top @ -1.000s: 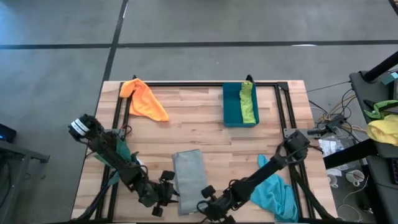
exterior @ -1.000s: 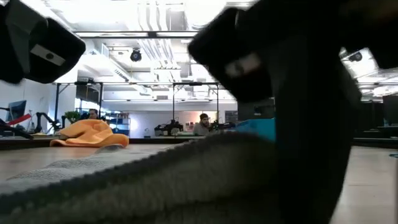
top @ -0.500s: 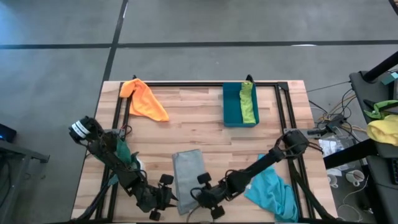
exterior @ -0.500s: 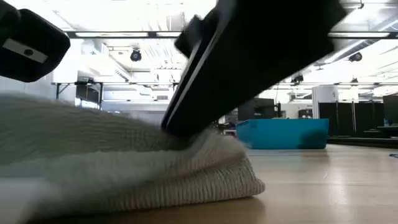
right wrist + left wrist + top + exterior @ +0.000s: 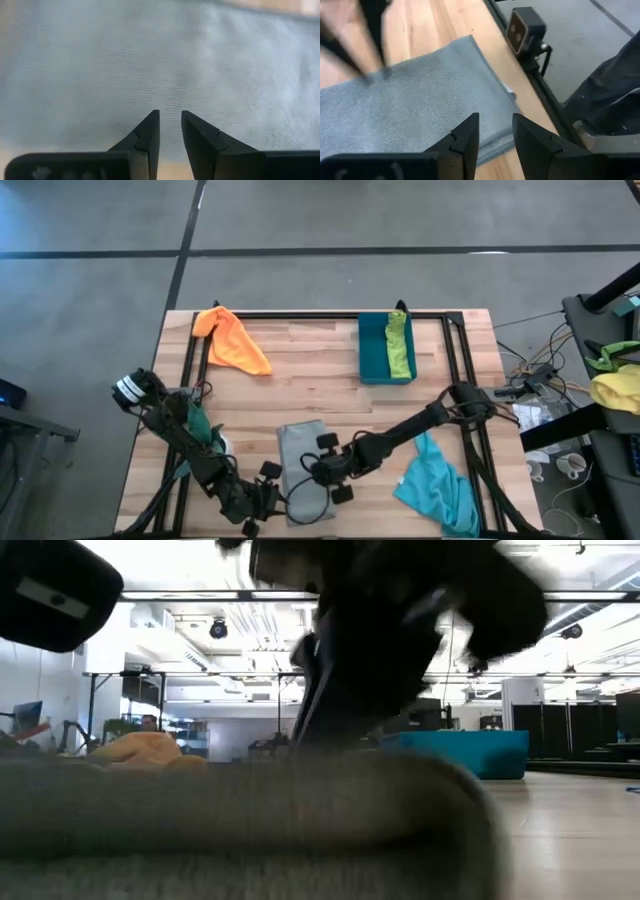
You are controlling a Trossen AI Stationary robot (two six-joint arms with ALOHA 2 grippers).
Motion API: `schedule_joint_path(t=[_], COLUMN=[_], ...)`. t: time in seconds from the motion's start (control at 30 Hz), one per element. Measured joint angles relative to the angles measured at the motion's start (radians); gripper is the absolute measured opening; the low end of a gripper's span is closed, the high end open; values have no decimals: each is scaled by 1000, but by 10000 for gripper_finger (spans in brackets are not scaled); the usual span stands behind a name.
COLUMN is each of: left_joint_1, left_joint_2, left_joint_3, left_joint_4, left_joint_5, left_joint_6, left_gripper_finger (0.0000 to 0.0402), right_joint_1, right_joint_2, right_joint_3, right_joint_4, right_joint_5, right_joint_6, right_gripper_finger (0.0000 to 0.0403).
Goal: Roll microfiber towels into tight, uniform cylinder then place into a basket
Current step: Roll the gray towel
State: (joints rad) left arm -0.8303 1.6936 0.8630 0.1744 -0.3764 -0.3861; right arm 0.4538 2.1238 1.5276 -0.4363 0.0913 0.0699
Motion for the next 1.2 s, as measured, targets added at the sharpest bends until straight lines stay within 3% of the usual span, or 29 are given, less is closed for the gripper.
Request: schedule_joint_path(t=[0.33, 0.63, 0.83, 1.07, 1.2], left_joint_1=[5, 54, 84, 84, 84], left_joint_2=[0, 101, 202, 225, 224], left_joint_3=[-3, -5, 1, 1, 0], left_joint_4=[-2, 24, 71, 69, 62], left_joint_5=[-7, -77, -44, -26, -23], left_joint_6=[-49, -41, -18, -17, -17], left_gripper_finger=[103, 102, 102, 102, 102], right_joint_1=[167, 197, 195, 163, 136], right_joint_2=[9, 110, 109, 86, 77], right_joint_3=[-4, 6, 8, 40, 57], right_joint_4=[-69, 154, 175, 127, 83], right_joint_5=[-117, -120, -17, 172, 185], right_joint_6=[-11, 36, 5, -90, -114], right_gripper_finger=[77, 77, 77, 77, 77])
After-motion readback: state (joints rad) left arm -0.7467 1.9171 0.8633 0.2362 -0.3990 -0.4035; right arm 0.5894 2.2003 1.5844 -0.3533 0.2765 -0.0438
